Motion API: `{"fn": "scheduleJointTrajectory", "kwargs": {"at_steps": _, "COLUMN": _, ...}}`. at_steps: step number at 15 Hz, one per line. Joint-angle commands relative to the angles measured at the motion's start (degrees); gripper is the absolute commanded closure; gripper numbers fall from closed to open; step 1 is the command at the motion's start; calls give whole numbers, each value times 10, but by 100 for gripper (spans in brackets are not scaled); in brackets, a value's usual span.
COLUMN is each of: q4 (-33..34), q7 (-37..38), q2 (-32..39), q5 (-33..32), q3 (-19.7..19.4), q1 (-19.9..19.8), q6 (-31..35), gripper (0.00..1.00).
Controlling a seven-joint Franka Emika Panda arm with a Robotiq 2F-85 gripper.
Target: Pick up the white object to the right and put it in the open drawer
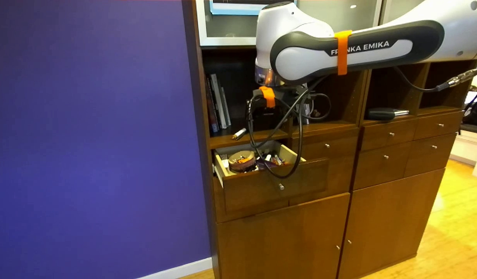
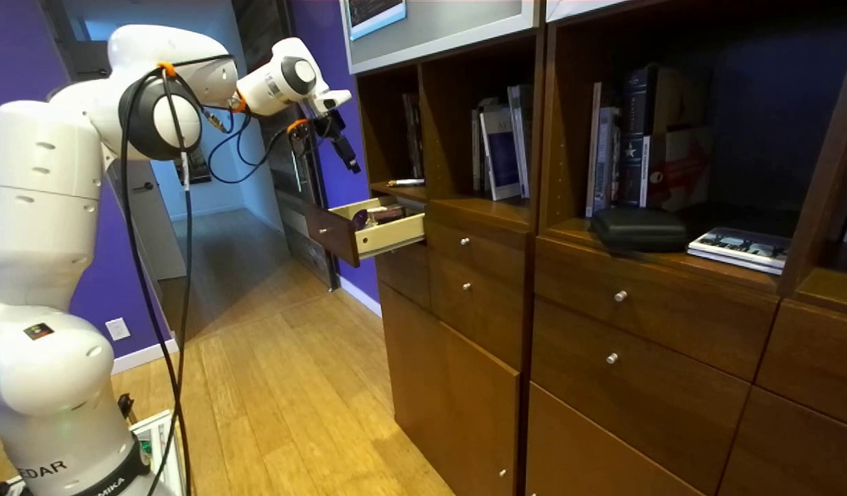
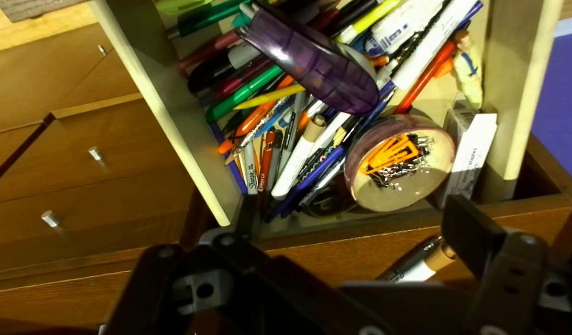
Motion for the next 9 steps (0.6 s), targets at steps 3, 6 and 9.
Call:
{"fn": "scheduleJointTrajectory", "kwargs": {"at_steps": 3, "q4": 0, "q7": 0, "q2": -7, "q5": 4, "q3": 7, "q1": 0, "q6": -6, "gripper": 0}}
{"fn": "scheduleJointTrajectory", "kwargs": {"at_steps": 6, "q4": 0, "q7": 0, "q2": -6, "q5": 3, "q3": 6, "q1": 0, "q6": -6, "gripper": 0}}
{"fn": "scheduleJointTrajectory", "kwargs": {"at_steps": 9, "q4": 0, "q7": 0, "q2": -4, "q5": 3, "q3": 6, "q1": 0, "q6": -6, "gripper": 0}}
